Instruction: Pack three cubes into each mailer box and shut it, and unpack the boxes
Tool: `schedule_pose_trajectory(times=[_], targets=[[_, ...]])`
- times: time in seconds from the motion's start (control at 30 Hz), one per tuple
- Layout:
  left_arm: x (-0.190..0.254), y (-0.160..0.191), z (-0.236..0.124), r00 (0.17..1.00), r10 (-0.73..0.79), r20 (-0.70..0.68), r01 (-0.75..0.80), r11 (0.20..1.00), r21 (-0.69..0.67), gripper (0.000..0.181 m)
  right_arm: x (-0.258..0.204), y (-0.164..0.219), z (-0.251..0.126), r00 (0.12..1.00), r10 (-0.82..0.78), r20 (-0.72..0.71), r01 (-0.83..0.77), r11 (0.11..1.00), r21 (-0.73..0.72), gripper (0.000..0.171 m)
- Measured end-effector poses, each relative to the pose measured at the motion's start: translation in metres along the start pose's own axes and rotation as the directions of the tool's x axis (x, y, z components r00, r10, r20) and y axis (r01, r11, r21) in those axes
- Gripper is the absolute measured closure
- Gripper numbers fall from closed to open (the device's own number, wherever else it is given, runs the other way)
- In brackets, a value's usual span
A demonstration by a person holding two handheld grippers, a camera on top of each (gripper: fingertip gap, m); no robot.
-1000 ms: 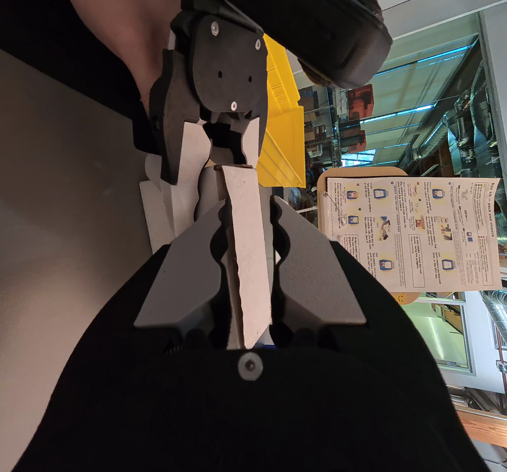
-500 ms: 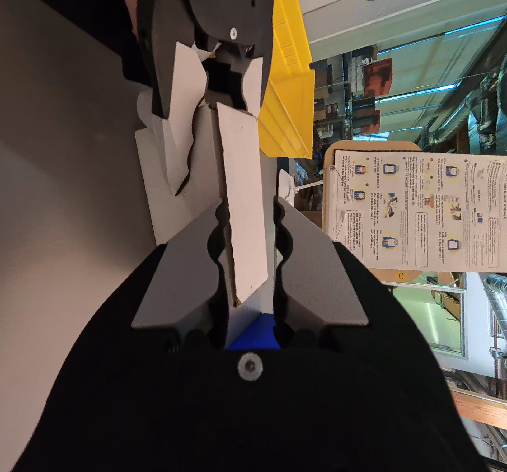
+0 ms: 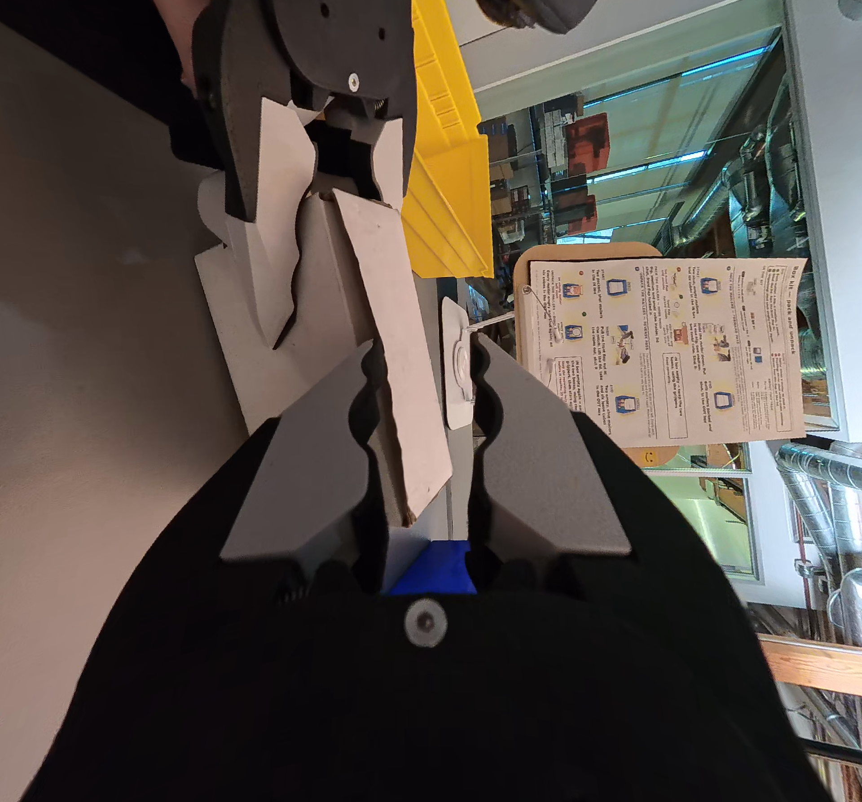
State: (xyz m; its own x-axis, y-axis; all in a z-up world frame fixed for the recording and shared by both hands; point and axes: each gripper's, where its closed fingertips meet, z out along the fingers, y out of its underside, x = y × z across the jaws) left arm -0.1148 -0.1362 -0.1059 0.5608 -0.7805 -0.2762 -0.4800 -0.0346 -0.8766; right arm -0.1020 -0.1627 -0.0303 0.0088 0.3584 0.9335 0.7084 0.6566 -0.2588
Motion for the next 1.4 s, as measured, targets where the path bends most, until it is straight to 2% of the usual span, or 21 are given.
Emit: schedule_pose_trajectory(times=[0.2, 0.27, 0.4, 0.57, 0.9, 1.03, 1.2, 1.4], targets=[[0.000, 0.001, 0.001, 1.000, -0.018, -0.014, 0.017, 1.000, -0.016, 0.105, -0.002, 0.010, -0.003, 0.999, -0.036, 0.011, 0.036, 0.999, -0.009, 0.131], [-0.001, 0.002, 0.001, 0.999, -0.036, -0.020, 0.036, 0.999, -0.022, 0.105, -0.003, 0.024, -0.006, 0.999, -0.033, 0.032, 0.034, 0.999, -0.038, 0.137], [0.000, 0.002, 0.001, 1.000, -0.022, -0.019, 0.021, 1.000, -0.023, 0.105, -0.003, 0.046, -0.011, 0.998, -0.007, 0.063, 0.011, 0.998, -0.069, 0.137], [0.000, 0.002, -0.001, 1.000, -0.008, -0.011, 0.008, 1.000, -0.018, 0.105, -0.003, 0.043, -0.012, 0.998, -0.031, 0.053, 0.034, 0.998, -0.060, 0.144], [0.000, 0.004, -0.001, 1.000, -0.011, -0.004, 0.010, 0.999, -0.033, 0.106, 0.002, 0.041, -0.012, 0.991, 0.119, 0.063, -0.116, 0.992, -0.054, 0.151], [-0.001, 0.004, -0.001, 1.000, -0.010, 0.000, 0.010, 0.999, -0.035, 0.106, 0.005, 0.044, -0.012, 0.976, 0.204, 0.074, -0.200, 0.978, -0.060, 0.146], [0.000, 0.003, -0.001, 0.999, -0.035, -0.025, 0.034, 0.999, -0.032, 0.106, 0.002, 0.049, -0.013, 0.999, 0.023, 0.045, -0.022, 0.999, -0.029, 0.144], [0.002, 0.004, -0.001, 0.997, -0.053, -0.049, 0.051, 0.998, -0.033, 0.106, -0.005, 0.060, -0.011, 0.996, 0.033, 0.078, -0.032, 0.999, -0.019, 0.150]])
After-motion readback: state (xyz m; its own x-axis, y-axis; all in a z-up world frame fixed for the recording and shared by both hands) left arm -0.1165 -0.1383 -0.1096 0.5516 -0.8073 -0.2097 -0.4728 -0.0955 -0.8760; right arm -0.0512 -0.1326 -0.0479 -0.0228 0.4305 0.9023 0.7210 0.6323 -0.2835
